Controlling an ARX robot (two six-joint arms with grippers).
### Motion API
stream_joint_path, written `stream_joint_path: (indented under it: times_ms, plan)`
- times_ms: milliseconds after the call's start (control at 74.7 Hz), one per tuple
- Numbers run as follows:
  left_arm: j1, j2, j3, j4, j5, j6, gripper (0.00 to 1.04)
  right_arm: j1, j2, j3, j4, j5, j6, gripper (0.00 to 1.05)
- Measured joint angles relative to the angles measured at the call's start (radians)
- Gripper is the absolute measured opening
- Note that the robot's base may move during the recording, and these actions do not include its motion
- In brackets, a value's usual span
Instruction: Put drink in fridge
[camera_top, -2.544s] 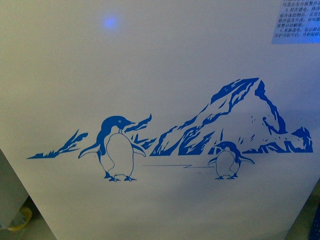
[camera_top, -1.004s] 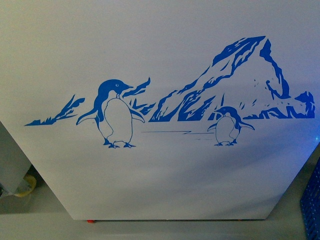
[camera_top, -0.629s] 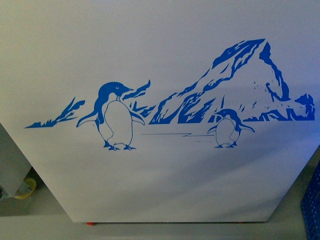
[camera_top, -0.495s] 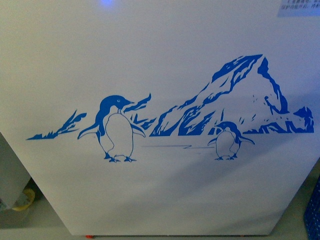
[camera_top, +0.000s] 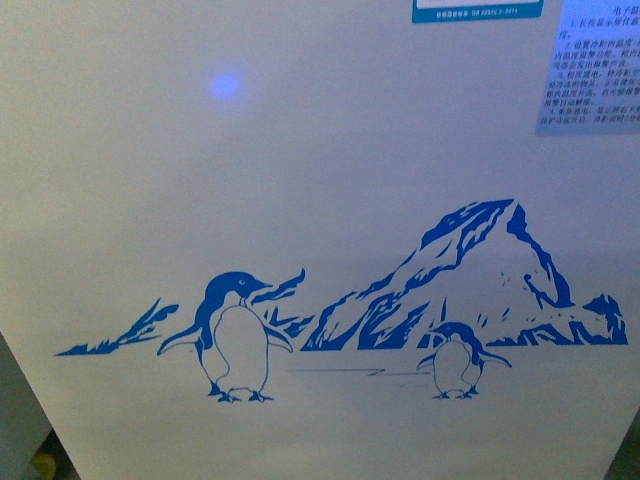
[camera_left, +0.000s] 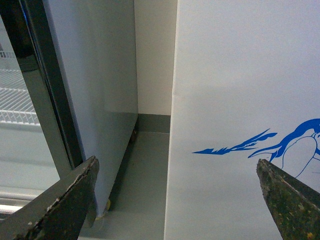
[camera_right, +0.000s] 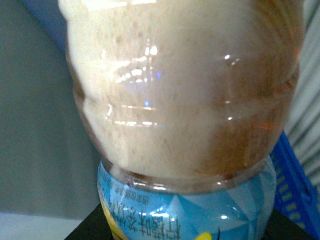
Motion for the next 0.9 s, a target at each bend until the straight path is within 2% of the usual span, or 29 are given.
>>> stream_joint_path:
  times_ms: [254,509,683,817,897]
  plan:
    - [0.0,0.0,0.0,0.0,0.0,0.0,0.97,0.037,-0.334,0.003,-0.098,-0.08,0.06,0.39]
    - [0.0,0.0,0.0,0.0,0.0,0.0,0.97,0.099,-0.541,-0.013,-0.177,-0.072,0.082,0.38]
    - [0.0,0.0,0.0,0.0,0.0,0.0,0.97,0.257,-0.612,-0.016,-0.177,0.047,0.081,0.38]
    - [0.0,0.0,0.0,0.0,0.0,0.0,0.97,0.369,-0.639,-0.016,-0.166,0.088,0.089,0.38]
    - [0.0,0.0,0.0,0.0,0.0,0.0,0.97,0.406,-0.652,-0.019,-0.166,0.107,0.1,0.38]
